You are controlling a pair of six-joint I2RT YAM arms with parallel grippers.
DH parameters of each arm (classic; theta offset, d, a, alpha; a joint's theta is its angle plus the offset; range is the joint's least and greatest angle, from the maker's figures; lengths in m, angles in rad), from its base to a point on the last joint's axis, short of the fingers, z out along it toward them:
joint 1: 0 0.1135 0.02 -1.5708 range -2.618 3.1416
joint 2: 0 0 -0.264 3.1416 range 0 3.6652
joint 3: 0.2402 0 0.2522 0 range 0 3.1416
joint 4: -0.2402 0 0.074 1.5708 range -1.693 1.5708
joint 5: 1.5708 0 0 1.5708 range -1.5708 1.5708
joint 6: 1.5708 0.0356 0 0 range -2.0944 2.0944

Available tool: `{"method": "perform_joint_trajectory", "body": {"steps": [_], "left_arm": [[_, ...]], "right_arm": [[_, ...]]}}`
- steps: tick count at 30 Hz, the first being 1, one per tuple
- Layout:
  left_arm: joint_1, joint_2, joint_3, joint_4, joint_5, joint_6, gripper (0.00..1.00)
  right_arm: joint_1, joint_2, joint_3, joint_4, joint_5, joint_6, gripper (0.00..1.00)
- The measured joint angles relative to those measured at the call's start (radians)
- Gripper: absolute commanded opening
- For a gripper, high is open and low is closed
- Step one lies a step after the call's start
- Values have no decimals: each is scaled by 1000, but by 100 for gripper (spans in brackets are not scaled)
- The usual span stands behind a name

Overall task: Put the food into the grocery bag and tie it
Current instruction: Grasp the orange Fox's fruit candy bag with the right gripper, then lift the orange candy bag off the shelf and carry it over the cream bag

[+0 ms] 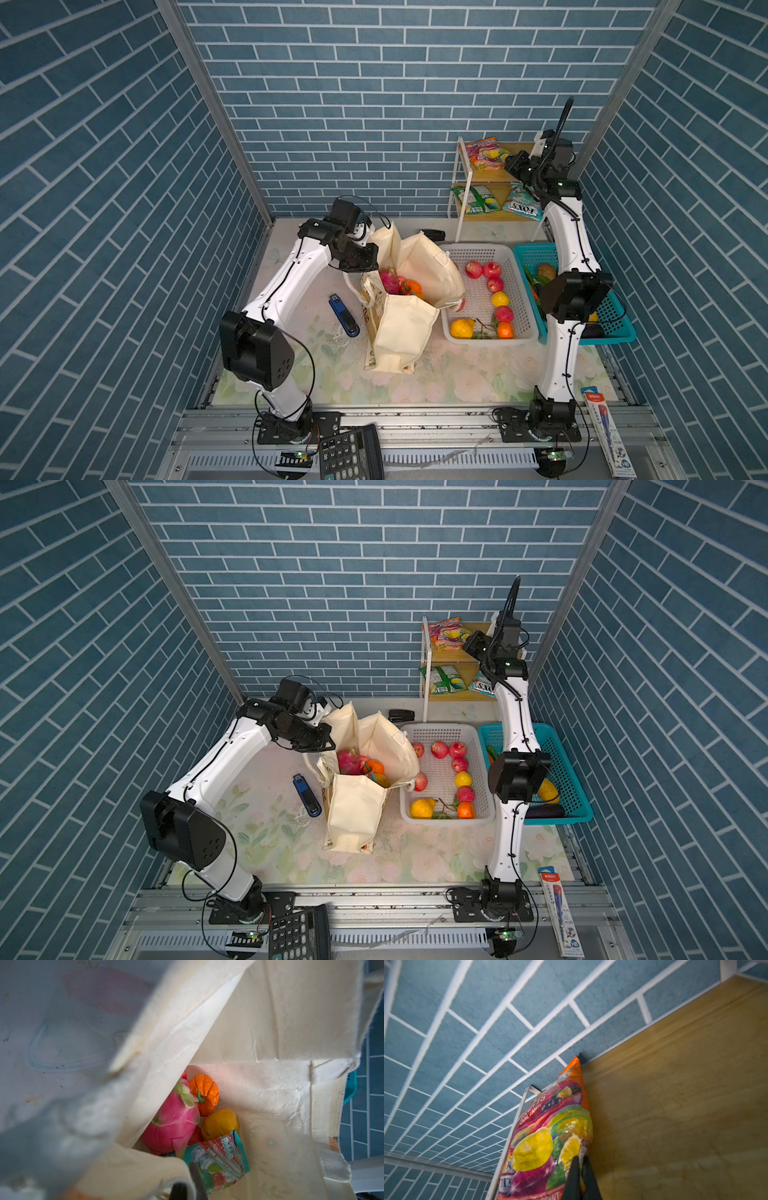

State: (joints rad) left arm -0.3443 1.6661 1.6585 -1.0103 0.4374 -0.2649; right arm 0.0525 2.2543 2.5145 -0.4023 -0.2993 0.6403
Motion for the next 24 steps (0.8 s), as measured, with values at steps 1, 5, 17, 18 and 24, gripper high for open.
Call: {"method": "perform_joint_trajectory", "body": {"steps": [1, 5, 17, 18, 24], "left_arm": [[0, 0, 1, -2, -2, 0, 5], [0, 0, 7, -10, -7, 0, 5], [0, 0, 7, -17, -16, 0, 5], [0, 0, 7, -18, -17, 0, 5], [0, 0, 7, -23, -18, 1, 5]], "right_arm": [[0, -6, -27, 26, 0, 3, 0], [2, -30, -100, 111, -4, 10, 0], [31, -317, -392, 501, -27, -75, 0], [31, -347, -410, 534, -34, -89, 0], [23, -506, -440, 612, -154, -153, 0]]}}
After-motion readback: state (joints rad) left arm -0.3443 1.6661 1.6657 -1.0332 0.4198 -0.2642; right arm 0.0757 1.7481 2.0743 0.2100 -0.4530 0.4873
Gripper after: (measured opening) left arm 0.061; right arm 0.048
